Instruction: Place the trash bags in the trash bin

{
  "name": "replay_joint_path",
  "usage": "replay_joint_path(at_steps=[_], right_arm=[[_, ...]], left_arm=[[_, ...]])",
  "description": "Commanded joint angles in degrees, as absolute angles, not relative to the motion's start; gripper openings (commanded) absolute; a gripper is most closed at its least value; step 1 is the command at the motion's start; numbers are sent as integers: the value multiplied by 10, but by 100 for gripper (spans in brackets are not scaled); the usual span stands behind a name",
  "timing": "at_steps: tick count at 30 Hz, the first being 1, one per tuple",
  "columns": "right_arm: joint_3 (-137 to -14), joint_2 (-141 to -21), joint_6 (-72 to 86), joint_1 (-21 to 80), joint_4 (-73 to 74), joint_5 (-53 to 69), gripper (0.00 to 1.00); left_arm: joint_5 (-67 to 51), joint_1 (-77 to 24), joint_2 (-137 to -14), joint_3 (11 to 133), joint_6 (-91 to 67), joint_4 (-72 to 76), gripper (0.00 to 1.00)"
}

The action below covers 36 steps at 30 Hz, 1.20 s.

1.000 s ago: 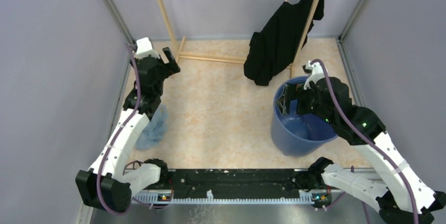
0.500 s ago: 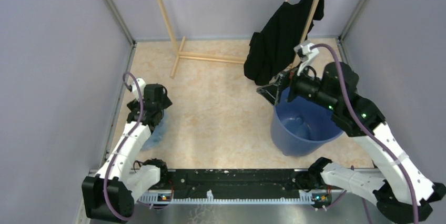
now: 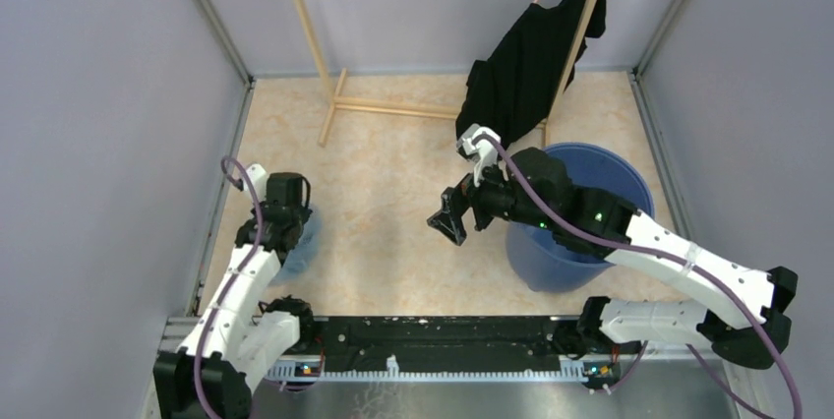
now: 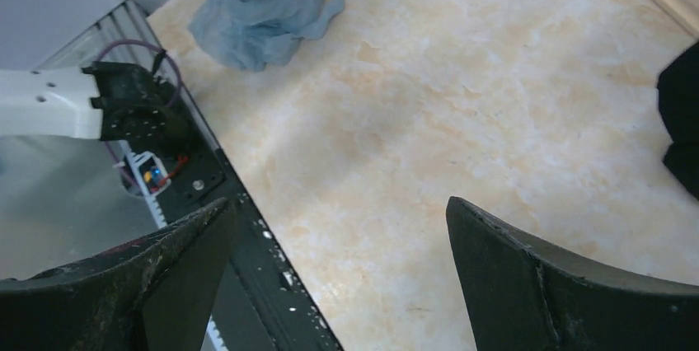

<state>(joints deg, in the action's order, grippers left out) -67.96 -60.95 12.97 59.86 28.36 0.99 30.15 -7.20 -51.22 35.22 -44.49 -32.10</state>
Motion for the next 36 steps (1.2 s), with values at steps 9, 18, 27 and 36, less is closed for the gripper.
replay_joint_path(at_steps=[9,18,27,36], right_arm=[[-621,-535,99,606,235,-57,99],[-600,-527,146,606,169,-14,99],[-540,-550,282,606,29,43,92],[-472,-549,400,606,-106,-22,69]], left_arm=[[-344,-69,-452,491,-339,-136,0],[-512,-69,-316,373,-485,91,0],[-508,-69,-237,321,-551,140,0],[-512,-69,-224,320,-546,128,0]])
